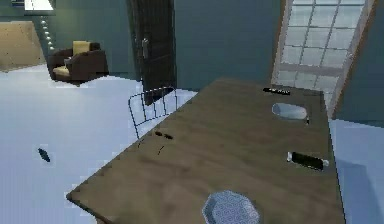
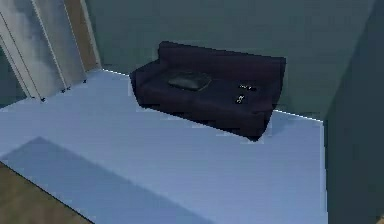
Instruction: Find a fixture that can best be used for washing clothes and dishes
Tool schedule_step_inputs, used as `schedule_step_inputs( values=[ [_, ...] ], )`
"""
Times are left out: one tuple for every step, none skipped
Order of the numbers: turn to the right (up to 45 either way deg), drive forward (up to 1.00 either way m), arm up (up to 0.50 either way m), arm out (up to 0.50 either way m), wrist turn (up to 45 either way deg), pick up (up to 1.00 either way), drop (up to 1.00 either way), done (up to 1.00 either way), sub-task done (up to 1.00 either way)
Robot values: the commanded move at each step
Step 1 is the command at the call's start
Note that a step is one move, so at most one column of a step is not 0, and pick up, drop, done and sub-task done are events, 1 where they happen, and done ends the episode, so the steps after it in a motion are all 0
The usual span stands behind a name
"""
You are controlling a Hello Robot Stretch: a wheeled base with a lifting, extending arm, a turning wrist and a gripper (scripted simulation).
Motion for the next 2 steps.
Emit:
schedule_step_inputs(
  values=[
    [-45.0, 0.00, 0.00, 0.00, 0.0, 0.00, 0.00, 0.00, 0.00],
    [-15.0, 0.00, 0.00, 0.00, 0.0, 0.00, 0.00, 0.00, 0.00]
  ],
)
